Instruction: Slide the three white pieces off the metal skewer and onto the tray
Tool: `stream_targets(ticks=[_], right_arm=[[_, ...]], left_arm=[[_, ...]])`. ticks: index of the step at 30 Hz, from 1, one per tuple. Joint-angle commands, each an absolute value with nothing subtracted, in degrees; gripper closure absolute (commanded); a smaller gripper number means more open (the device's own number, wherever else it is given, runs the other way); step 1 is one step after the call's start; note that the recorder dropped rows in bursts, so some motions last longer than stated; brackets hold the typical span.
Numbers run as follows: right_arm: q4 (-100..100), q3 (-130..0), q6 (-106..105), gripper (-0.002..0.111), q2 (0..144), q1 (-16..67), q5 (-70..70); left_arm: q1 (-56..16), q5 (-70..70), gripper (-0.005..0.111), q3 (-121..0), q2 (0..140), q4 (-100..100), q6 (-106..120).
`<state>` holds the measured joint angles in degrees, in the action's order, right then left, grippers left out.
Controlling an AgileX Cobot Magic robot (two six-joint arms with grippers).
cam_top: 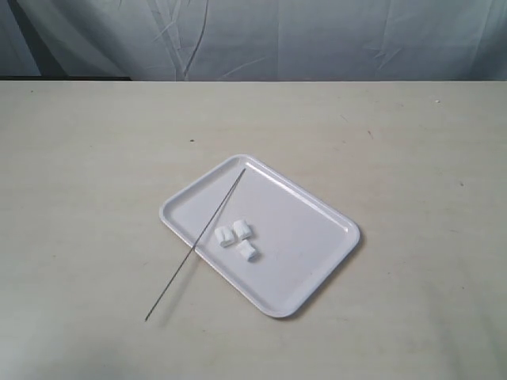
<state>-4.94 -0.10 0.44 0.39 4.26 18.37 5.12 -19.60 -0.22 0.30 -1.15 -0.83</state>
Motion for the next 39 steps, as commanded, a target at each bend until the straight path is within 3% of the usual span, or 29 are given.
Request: stream_targets(ticks=[1,2,3,19,26,39], right_arm=[[-5.0,0.0,0.0,0.094,0.0,4.0,19.0],[-5.0,0.0,0.0,0.106,0.0,4.0,19.0],[-5.0,0.0,0.3,0.108,0.0,4.0,19.1],[-5.9,0.0,0.3,0.107,0.0,4.0,21.1],[-5.0,0.0,0.4,0.107,0.0,-1.5,20.8],[-1.8,0.0,0.4,0.107,0.0,-1.7,20.6]], left_arm=[[5.2,-19.3,0.107,0.0,0.0,-0.7,-1.0],[5.2,-19.3,0.107,0.0,0.0,-0.7,-1.0],[5.2,-19.3,0.107,0.0,0.0,-0.7,-1.0],[5.2,-19.3,0.107,0.0,0.0,-0.7,-1.0],[5.2,-19.3,0.107,0.0,0.0,-0.7,-1.0],[5.2,-19.3,0.107,0.0,0.0,-0.7,-1.0]])
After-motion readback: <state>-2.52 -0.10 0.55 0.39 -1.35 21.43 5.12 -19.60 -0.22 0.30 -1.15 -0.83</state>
